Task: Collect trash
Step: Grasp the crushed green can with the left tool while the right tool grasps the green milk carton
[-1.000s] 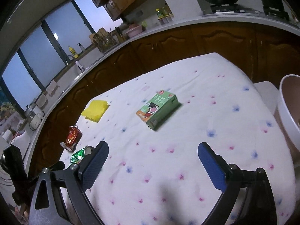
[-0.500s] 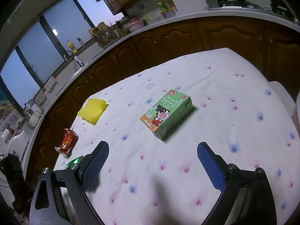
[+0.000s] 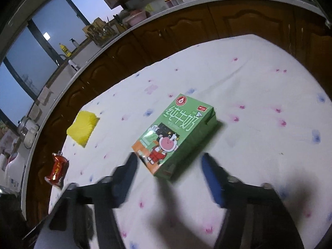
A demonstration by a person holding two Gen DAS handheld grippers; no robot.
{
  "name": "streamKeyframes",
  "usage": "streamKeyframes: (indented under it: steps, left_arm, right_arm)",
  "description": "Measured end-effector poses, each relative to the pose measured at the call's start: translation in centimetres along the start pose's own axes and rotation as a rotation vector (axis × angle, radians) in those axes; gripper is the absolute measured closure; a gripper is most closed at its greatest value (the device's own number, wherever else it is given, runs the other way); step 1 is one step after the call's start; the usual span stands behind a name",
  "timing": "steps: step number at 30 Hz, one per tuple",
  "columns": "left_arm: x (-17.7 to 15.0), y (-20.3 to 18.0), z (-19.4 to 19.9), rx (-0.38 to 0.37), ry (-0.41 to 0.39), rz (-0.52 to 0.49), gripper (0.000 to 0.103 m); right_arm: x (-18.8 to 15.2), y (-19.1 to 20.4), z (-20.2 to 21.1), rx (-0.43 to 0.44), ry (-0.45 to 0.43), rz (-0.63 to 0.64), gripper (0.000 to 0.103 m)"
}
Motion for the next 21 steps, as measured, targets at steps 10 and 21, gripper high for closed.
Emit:
streamKeyframes:
  steps: [10, 21]
  left_arm:
    - [1.0, -1.2, 0.8, -0.028, -0.036, -0.025, 0.088]
    - [1.0, -0.4, 2.1, -0.033, -0.071, -0.004, 0.088]
  right_arm:
    - [-0.2, 0.9, 1.9, 0.018, -0.040, 0.061, 0.103]
    - [1.7, 2.8, 0.6, -0.108, -0.089, 0.007, 0.028]
Point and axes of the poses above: each gripper's, at about its wrist camera, not at the fingertips, and z roughly against the way its jaws point, y to its left, x to its top, the point moved 3 cm from there along -z, roughly the way its jaws point, and after that the axes turned 14 degrees about -z, right-handed, at the moved point
